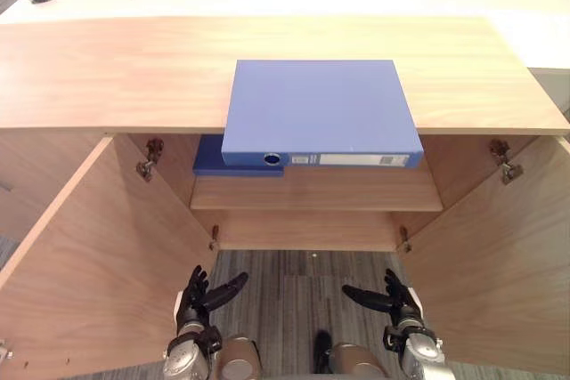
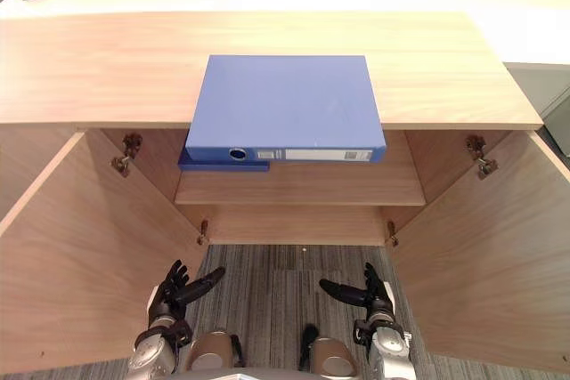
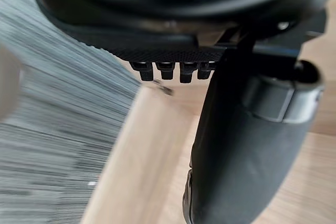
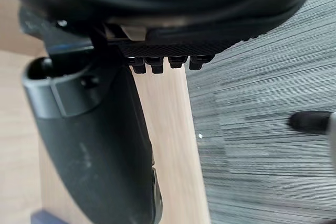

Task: Walk over to the cabinet, pick up the folder, carry it to the office cabinet, place the folder inside the office cabinet, then close the office cabinet door

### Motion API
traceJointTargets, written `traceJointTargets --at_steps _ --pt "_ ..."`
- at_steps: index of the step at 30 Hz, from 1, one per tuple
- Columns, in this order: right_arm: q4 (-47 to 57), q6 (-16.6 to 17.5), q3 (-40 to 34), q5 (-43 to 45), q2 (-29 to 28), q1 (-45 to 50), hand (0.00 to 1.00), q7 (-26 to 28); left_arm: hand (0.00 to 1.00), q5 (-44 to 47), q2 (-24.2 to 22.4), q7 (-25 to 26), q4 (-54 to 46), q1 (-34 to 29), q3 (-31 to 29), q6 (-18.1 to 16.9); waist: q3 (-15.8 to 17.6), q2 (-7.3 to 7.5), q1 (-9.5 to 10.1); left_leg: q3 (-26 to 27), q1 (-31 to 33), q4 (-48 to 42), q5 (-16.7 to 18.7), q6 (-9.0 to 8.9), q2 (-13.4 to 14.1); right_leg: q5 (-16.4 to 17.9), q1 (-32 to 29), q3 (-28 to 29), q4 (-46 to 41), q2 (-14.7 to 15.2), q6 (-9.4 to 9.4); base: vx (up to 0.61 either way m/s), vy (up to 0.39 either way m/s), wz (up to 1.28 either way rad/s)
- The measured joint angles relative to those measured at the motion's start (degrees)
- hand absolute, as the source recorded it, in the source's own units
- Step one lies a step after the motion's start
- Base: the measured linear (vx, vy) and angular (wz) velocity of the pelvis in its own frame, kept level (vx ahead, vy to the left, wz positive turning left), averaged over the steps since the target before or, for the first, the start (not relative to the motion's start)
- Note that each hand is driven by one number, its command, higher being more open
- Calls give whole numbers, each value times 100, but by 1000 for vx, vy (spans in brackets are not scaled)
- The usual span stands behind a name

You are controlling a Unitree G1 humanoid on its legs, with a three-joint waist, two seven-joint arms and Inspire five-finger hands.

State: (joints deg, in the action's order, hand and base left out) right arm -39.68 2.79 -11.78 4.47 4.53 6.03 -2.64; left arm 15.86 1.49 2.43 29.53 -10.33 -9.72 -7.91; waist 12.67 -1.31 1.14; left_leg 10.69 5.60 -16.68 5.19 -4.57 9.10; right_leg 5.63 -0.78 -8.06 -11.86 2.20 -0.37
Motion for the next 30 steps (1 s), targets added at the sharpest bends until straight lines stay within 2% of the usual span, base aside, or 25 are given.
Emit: traceJointTargets --at_steps 2,4,10,12,16,21,25,30 --pt "-11 1 -26 0 2 125 100 0 100 0 63 23 -185 13 4 0 -65 79 4 16 -216 320 -68 73 -182 -20 136 37 169 127 121 179 124 -1" --pt "-53 -1 -23 -1 3 237 100 6 100 -5 101 31 -675 -70 3 -3 -74 82 -16 44 -417 578 -107 133 -365 -25 295 45 323 272 212 116 101 6" --pt "-61 4 -10 -5 -26 345 100 13 100 -66 251 142 -2048 -445 5 -100 -90 78 0 30 -635 924 -210 173 -494 -44 421 43 456 313 248 31 26 2" --pt "-100 34 -10 -10 -7 342 100 14 100 -369 292 143 -2579 -614 43 -118 -98 74 2 17 -707 1044 -274 167 -508 -48 465 36 495 309 254 -11 -14 2" --pt "-431 116 -11 -24 167 347 100 21 100 -1083 734 104 -3983 -1013 480 -230 -216 11 29 -49 -736 1109 -319 167 -510 -49 507 13 517 292 256 -45 -22 6" --pt "-700 129 -9 -75 426 369 100 47 100 -2262 1537 107 -5310 -1171 899 -682 -325 -99 28 -85 -935 1097 -320 170 -519 -55 734 9 534 289 265 -45 -4 1" --pt "-709 180 58 -184 521 369 100 50 100 -3042 1921 141 -5640 -1168 916 -925 -462 -114 -38 -142 -979 1106 -325 176 -519 -54 815 -4 537 281 264 -71 -12 3" --pt "-736 185 258 -196 563 377 100 118 100 -3987 2361 267 -5644 -1087 1053 -971 -530 -96 -59 -169 -1074 1262 -412 151 -519 -54 856 7 595 261 265 -54 -10 1"
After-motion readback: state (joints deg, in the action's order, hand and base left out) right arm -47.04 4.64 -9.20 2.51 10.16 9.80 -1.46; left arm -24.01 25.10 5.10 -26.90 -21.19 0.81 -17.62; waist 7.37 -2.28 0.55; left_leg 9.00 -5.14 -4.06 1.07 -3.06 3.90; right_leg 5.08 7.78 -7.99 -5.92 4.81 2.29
